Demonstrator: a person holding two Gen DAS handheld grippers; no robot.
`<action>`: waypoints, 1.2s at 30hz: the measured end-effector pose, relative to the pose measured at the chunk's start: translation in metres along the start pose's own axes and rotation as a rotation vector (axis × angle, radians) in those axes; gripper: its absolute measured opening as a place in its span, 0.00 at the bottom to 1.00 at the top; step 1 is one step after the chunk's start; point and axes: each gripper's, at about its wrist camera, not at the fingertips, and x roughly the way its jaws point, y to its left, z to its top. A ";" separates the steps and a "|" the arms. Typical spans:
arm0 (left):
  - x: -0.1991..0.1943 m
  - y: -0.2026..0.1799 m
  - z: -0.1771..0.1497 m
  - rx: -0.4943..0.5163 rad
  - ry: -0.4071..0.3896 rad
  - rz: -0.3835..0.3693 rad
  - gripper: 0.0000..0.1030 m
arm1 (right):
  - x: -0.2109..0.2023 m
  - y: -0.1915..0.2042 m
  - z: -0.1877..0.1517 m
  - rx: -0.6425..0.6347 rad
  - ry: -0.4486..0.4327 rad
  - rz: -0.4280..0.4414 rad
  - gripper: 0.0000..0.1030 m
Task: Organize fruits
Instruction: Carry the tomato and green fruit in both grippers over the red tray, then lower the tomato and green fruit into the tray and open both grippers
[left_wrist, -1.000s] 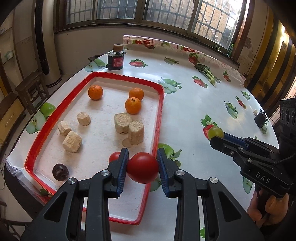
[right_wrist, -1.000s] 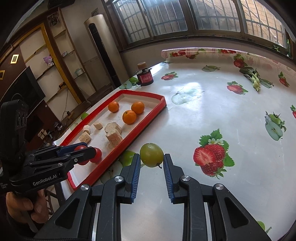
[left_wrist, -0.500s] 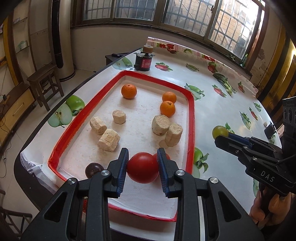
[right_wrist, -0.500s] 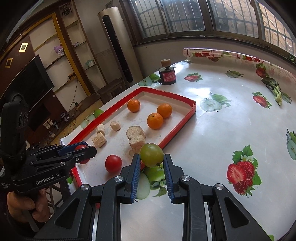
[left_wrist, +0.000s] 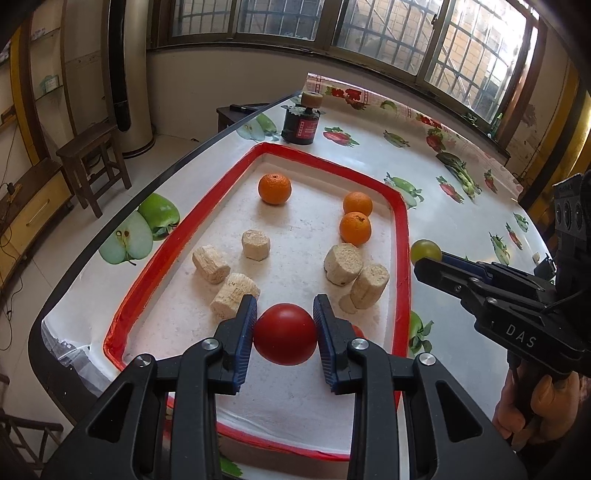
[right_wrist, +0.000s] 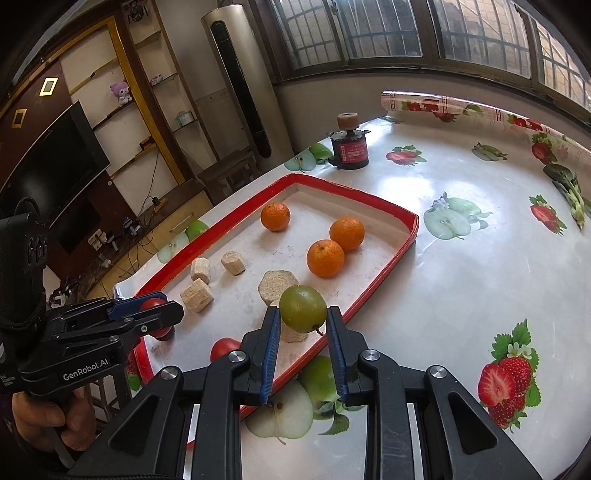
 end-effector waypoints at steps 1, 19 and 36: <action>0.004 -0.003 0.003 0.008 0.005 -0.002 0.28 | 0.003 -0.001 0.003 -0.002 0.003 -0.003 0.25; 0.047 -0.011 0.009 0.028 0.087 0.013 0.28 | 0.055 -0.016 0.019 -0.026 0.078 -0.031 0.25; 0.040 -0.008 -0.003 0.002 0.107 0.029 0.30 | 0.048 -0.005 0.016 -0.064 0.081 -0.034 0.41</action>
